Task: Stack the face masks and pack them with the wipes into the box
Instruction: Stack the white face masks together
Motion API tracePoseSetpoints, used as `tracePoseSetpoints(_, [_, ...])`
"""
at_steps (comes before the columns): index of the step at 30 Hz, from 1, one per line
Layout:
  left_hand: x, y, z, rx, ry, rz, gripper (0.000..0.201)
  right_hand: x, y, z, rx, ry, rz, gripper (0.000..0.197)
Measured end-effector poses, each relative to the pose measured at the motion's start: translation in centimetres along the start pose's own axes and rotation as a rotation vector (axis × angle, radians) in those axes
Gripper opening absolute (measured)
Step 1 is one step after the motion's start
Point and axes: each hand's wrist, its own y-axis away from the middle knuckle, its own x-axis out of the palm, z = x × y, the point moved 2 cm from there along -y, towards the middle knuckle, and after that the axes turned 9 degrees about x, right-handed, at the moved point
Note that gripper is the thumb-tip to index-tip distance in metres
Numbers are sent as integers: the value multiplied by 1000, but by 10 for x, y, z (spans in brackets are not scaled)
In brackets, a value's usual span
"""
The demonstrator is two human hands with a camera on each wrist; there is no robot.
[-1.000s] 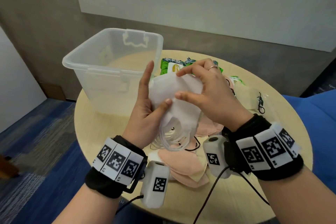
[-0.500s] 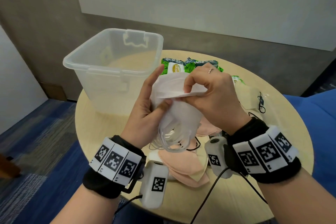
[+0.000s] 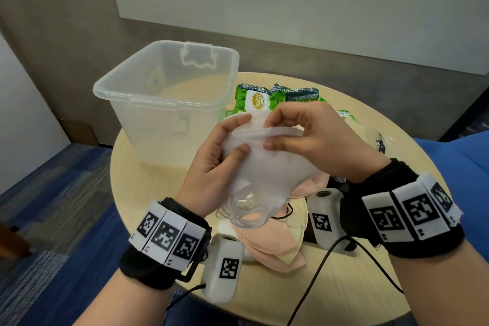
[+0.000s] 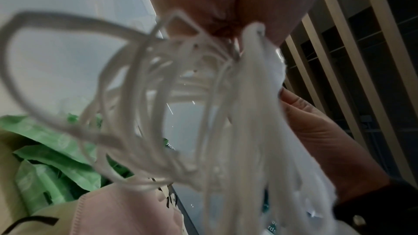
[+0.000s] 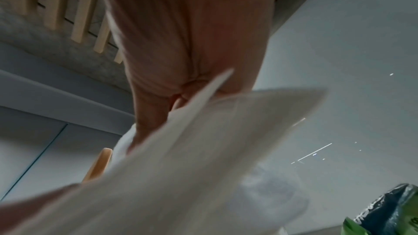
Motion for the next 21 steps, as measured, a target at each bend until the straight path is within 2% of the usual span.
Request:
tracePoseSetpoints(6, [0, 0, -3, 13, -17, -23, 33, -9, -2, -6, 40, -100, 123, 17])
tracePoseSetpoints(13, [2, 0, -5, 16, 98, 4, 47, -15, 1, -2, 76, -72, 225, 23])
tracePoseSetpoints(17, [7, 1, -6, 38, 91, 32, 46, -8, -1, -2, 67, 18, 133, 28])
tracePoseSetpoints(21, [5, 2, -6, 62, 40, 30, 47, -3, 1, -3, 69, -33, -13, 30])
